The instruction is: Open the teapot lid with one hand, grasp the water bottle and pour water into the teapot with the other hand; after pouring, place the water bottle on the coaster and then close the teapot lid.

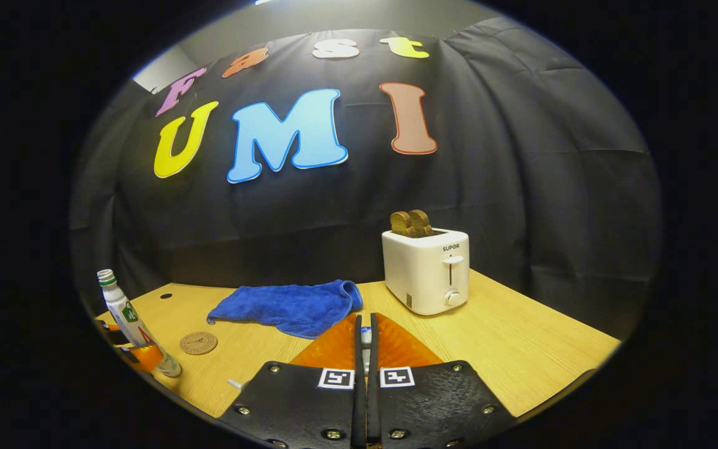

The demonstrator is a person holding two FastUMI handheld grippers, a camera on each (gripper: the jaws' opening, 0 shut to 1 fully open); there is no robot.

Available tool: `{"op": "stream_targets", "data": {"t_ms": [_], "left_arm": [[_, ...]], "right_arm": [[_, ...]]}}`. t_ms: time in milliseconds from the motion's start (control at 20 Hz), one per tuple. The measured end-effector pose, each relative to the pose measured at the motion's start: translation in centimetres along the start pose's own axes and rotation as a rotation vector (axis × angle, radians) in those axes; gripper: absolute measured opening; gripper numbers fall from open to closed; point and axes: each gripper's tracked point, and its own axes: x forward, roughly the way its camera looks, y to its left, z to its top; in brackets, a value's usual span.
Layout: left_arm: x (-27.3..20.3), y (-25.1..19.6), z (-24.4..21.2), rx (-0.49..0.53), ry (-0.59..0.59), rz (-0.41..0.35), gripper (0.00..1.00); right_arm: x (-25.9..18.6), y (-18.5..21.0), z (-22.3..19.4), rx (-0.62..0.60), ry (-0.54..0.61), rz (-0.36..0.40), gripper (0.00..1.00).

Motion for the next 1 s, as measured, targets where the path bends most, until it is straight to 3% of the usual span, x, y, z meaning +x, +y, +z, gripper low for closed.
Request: {"op": "stream_targets", "data": {"t_ms": [50, 300, 350, 450, 550, 600, 700, 1000], "left_arm": [[-0.1, -0.1, 0.1, 0.007, 0.003, -0.005, 0.77], [-0.4, -0.7, 0.8, 0.133, 0.009, 0.007, 0.79], [-0.6, -0.9, 1.0, 0.183, 0.011, 0.017, 0.84], [-0.6, -1.2, 1.7, 0.287, 0.003, 0.038, 0.84], [-0.8, -2.0, 2.3, 0.373, -0.005, 0.05, 0.74], [-0.9, -2.3, 2.6, 0.413, -0.01, 0.054, 0.74], [-1.0, -2.9, 3.1, 0.496, -0.017, 0.073, 0.84], [-1.3, -4.4, 4.9, 0.759, -0.051, 0.133, 0.84]], "right_arm": [[0.1, -0.1, 0.1, 0.005, 0.002, -0.003, 0.01], [0.3, -0.9, -0.3, 0.012, 0.01, -0.023, 0.01], [0.3, -1.0, -0.1, 0.014, 0.009, -0.026, 0.01], [0.4, -1.4, -0.1, 0.016, 0.007, -0.036, 0.01], [0.4, -1.9, -0.1, 0.021, 0.006, -0.047, 0.01], [0.4, -2.2, -0.1, 0.023, 0.005, -0.053, 0.01], [0.5, -2.9, -0.1, 0.025, 0.002, -0.07, 0.01], [0.8, -4.0, -0.2, 0.063, 0.009, -0.087, 0.01]]}}
